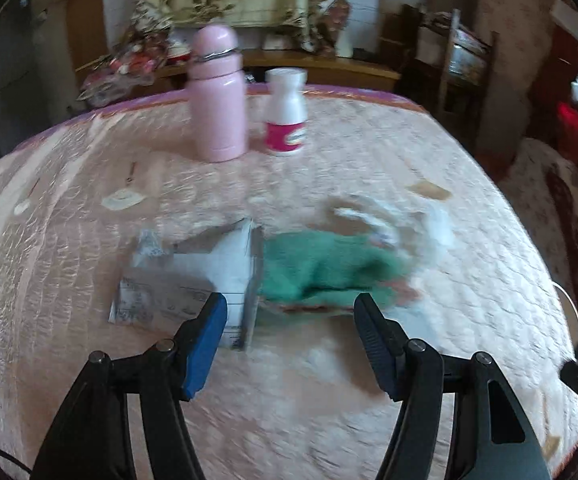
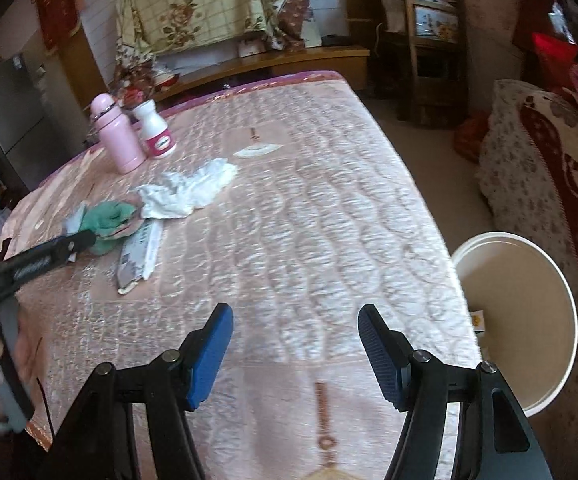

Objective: Collect trash
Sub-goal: 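Move both open tools back over the remaining trash on the bed, then grasp the silver snack packet with the left tool while the right grasps the white pill box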

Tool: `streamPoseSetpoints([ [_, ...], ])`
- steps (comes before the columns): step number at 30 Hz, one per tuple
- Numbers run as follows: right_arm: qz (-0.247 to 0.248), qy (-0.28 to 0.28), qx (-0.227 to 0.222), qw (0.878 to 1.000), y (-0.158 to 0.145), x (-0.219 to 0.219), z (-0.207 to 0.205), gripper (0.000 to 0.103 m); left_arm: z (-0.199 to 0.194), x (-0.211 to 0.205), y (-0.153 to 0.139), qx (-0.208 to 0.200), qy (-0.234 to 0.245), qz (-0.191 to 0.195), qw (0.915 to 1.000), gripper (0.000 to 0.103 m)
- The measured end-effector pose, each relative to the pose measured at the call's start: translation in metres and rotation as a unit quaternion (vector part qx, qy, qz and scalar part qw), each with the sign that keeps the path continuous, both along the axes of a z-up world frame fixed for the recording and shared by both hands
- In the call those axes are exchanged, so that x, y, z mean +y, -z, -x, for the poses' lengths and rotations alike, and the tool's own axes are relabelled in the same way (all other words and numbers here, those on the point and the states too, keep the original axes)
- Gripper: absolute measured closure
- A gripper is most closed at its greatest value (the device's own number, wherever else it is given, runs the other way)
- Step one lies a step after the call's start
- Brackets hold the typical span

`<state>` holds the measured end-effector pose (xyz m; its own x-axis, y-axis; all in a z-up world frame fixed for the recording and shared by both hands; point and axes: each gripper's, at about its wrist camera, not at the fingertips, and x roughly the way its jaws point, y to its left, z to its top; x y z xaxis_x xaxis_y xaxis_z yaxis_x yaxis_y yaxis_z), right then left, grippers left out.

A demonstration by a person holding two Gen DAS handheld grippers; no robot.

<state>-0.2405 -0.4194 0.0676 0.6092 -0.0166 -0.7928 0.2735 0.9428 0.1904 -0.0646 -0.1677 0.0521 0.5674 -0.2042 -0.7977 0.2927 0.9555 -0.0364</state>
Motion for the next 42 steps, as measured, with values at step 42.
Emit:
streamPoseSetpoints([
  [42,-0.026,-0.115,0.004,0.993,0.003,0.088,-0.071,0.034,-0.012,0.123,0.006,0.109,0.023,-0.042,0.9929,0.036],
])
